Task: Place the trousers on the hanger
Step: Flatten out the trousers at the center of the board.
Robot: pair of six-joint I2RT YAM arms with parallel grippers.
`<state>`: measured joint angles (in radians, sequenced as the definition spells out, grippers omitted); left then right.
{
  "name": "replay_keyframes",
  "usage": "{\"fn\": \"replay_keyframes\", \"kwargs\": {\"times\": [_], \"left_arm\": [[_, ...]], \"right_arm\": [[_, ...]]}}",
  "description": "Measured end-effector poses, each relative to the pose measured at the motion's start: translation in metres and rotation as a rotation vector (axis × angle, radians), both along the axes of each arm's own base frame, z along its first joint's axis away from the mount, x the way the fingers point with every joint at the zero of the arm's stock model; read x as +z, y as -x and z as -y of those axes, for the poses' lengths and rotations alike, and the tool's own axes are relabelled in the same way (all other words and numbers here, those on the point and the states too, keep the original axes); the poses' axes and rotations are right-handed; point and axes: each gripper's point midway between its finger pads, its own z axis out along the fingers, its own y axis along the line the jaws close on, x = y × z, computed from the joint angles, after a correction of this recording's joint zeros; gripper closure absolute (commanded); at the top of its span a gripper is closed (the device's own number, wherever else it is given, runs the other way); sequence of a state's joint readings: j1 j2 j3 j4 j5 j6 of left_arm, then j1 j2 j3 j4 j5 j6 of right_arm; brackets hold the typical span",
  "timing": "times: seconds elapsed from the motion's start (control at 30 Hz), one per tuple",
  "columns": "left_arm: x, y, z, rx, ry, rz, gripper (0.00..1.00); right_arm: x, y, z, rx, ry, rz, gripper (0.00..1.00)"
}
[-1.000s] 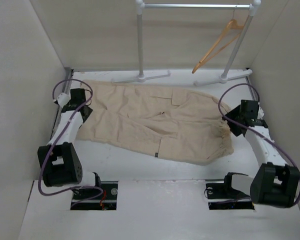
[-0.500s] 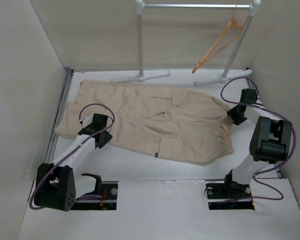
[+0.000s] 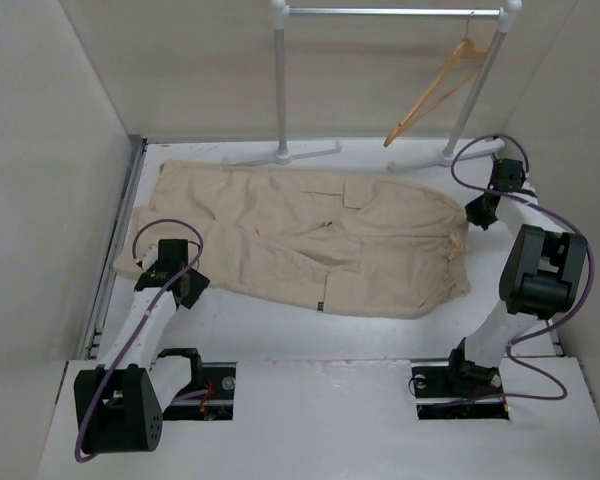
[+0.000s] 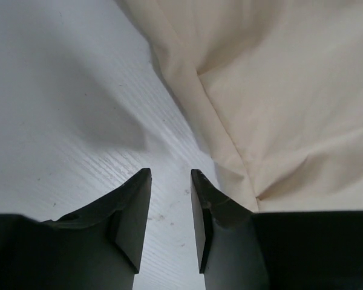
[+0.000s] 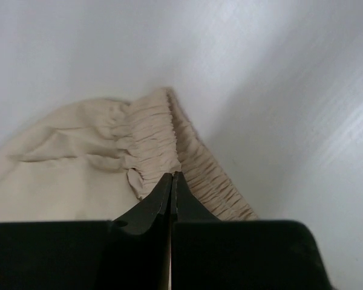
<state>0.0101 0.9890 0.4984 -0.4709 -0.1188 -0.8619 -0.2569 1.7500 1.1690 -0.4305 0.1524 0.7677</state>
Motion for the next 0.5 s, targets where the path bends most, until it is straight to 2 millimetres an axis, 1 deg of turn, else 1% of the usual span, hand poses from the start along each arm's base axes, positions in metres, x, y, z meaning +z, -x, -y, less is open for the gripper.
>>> {"fn": "replay_keyframes", "kwargs": {"times": [0.07,0.17,0.2,0.27,0.3,0.33,0.4,0.47,0.5], "left_arm": [[0.008,-0.004,-0.001,0.006,0.003,0.010,0.66],[0.019,-0.010,-0.005,0.026,0.005,0.030,0.64],[0.021,-0.011,-0.007,0.032,0.005,0.033,0.64],[0.024,-0.012,-0.009,0.042,0.007,0.035,0.63],[0.024,-0.012,-0.010,0.046,0.007,0.034,0.63],[0.025,-0.012,-0.010,0.048,0.007,0.033,0.62],[0.028,-0.013,-0.013,0.057,0.006,0.033,0.60],[0.029,-0.015,-0.017,0.073,-0.001,0.031,0.60],[0.028,-0.016,-0.021,0.088,-0.008,0.026,0.61]], "right_arm": [[0.020,-0.023,0.013,-0.022,0.012,0.060,1.00],[0.037,-0.050,0.028,-0.043,0.026,0.125,1.00],[0.038,-0.055,0.031,-0.047,0.027,0.132,0.99],[0.035,-0.057,0.034,-0.051,0.026,0.131,0.97],[0.032,-0.055,0.035,-0.054,0.024,0.122,0.93],[0.029,-0.055,0.036,-0.056,0.021,0.115,0.83],[0.026,-0.055,0.037,-0.060,0.013,0.105,0.54],[0.028,-0.057,0.041,-0.062,0.013,0.103,0.35],[0.030,-0.057,0.041,-0.063,0.015,0.105,0.31]]}}
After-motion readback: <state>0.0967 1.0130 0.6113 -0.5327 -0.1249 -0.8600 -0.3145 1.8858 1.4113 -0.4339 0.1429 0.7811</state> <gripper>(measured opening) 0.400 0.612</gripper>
